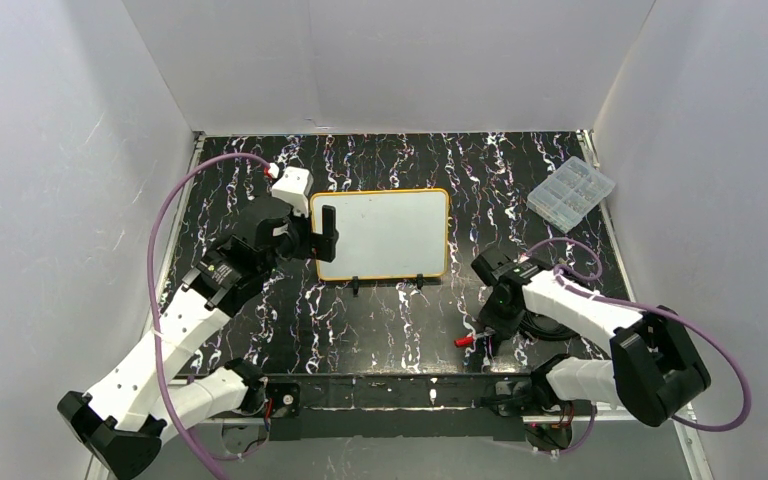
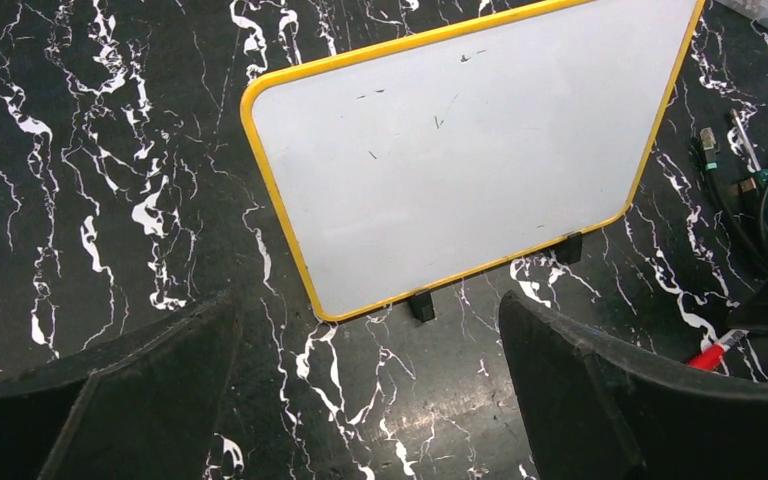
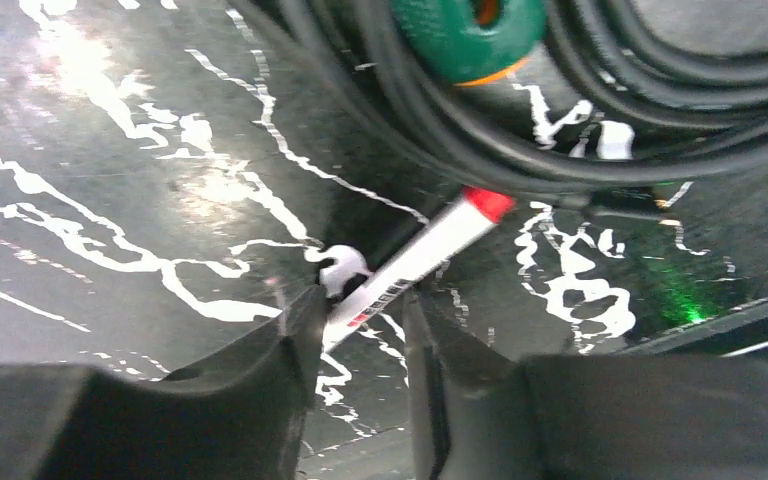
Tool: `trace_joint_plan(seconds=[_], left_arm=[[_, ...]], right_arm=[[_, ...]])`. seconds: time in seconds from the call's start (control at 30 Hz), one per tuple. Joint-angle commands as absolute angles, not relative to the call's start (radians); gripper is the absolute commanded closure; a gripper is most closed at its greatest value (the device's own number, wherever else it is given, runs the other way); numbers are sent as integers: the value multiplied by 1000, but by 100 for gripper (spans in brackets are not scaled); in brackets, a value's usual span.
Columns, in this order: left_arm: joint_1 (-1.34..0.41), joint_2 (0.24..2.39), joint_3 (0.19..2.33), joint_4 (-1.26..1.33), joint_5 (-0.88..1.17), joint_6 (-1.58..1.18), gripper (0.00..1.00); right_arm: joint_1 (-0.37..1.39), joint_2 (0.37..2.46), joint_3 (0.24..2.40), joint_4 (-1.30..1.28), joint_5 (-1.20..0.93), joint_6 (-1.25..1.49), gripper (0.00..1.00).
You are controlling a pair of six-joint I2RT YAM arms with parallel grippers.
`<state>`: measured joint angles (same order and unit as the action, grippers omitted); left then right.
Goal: Write a sentence on the whiteboard
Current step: Open the whiteboard marker at the center of the board.
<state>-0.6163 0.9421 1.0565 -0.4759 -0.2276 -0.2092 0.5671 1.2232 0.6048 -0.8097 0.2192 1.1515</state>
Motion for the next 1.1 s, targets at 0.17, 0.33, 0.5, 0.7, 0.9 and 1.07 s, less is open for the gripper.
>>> trace_joint_plan(seconds=[0.17,0.33,0.5,0.7,0.9,1.07], left_arm=[[-612,907,1025,-454,-271,-177,2],[-612,892,1012,-433,-212,-172,2],[-614,853,992,-375,-19,-260,4],[-672,859,944,-201,205,-492,10],[-805,988,941,-62,293,-638,10],[-817,1070,920,35,370,-723,13]], right_arm=[[665,1264,605,-593,305,1236,92],[702,1228,649,-561,321,1185,99],[725,1083,686,-501,328,1120,99],[732,919,721,-284,282,1004,99],[732,903,760,34,166,914,99],[732,930,804,205,61,881,99]])
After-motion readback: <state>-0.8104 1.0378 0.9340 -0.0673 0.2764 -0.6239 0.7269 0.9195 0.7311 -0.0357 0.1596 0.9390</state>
